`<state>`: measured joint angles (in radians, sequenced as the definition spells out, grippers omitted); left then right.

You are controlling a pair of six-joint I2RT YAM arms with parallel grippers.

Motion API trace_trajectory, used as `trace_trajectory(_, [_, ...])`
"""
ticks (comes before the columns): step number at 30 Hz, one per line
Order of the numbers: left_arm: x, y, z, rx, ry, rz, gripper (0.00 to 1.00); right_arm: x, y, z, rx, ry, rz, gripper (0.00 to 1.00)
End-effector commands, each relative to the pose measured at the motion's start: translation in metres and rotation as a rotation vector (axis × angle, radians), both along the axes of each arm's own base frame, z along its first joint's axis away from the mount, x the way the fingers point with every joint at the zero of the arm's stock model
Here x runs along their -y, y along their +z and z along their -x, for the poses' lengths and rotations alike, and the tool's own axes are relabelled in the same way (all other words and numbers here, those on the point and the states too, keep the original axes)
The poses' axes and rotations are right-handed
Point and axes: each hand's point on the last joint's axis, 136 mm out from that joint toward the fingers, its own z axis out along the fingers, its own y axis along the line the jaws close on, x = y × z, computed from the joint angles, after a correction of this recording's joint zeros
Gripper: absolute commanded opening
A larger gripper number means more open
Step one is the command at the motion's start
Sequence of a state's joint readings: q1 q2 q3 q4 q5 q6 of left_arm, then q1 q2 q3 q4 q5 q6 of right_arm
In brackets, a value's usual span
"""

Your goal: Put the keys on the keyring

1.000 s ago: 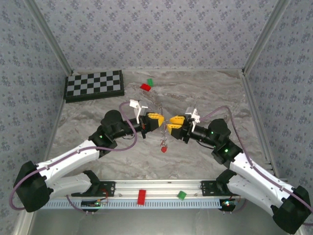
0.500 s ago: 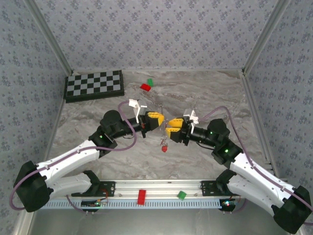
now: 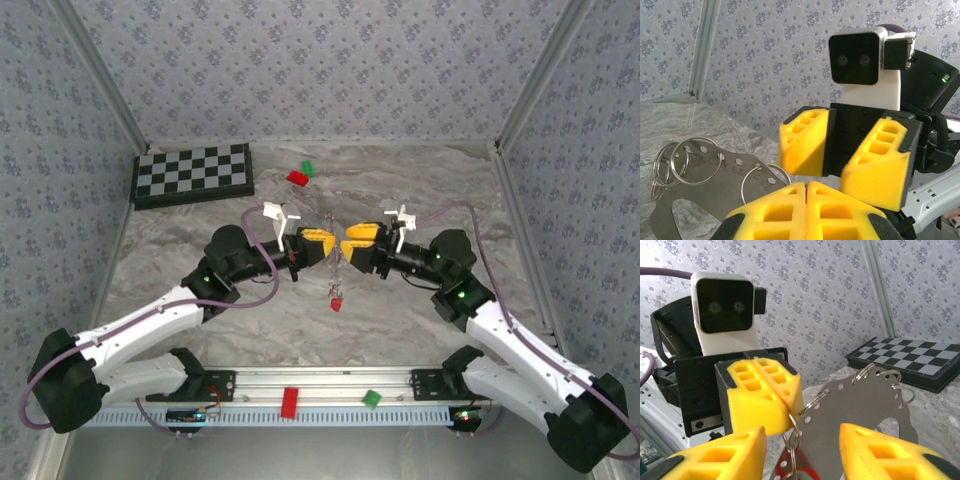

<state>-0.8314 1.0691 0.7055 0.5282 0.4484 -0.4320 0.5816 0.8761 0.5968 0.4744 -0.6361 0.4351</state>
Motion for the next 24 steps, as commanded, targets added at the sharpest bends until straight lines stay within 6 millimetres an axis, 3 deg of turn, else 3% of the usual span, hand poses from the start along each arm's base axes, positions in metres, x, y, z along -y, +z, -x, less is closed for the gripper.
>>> trace_trajectory(1, [-0.002, 0.022, 0.003, 0.053, -0.007, 0.070, 0.00, -0.003, 0.027, 0.006, 0.025, 0.061, -0.061, 0.38])
trace_trajectory(24, [-0.001, 0.022, 0.001, 0.057, -0.001, 0.073, 0.00, -0.012, 0.009, 0.006, -0.035, 0.130, -0.044, 0.21])
